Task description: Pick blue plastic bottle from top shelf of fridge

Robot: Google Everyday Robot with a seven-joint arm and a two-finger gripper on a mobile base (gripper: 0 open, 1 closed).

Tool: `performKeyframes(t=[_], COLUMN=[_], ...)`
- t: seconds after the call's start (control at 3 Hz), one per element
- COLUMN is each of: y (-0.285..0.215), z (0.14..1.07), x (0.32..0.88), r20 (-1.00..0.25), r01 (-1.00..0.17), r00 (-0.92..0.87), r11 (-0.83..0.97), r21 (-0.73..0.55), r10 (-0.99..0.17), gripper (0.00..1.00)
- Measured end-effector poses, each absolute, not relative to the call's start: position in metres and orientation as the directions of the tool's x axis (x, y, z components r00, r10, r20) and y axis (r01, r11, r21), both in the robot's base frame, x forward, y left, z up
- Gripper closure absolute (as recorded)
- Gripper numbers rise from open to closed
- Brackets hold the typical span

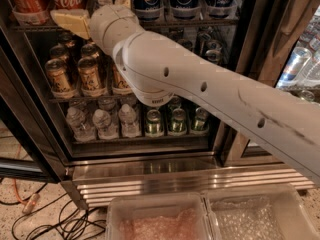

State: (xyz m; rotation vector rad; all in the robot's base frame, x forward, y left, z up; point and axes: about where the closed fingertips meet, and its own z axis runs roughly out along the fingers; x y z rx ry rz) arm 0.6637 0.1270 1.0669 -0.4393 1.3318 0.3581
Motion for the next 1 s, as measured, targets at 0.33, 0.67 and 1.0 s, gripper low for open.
performKeyframes(t=[0.33,0.67,1.0], y=[0.1239,0.1210,0.1194], z=[1.0724,1.0708,1.0699], x=[0.6730,0.6776,0.6798], r20=[-0.976,-0.977,-0.977], r01=[-0.470,-0.453,-0.444], r00=[0.218,0.213,0.211], r11=[0.876,0.886,0.891], r21=[-0.105,-0.101,-0.098], r10=[-0.001,-0.002,-0.003], gripper=[0.00,0.17,0.18])
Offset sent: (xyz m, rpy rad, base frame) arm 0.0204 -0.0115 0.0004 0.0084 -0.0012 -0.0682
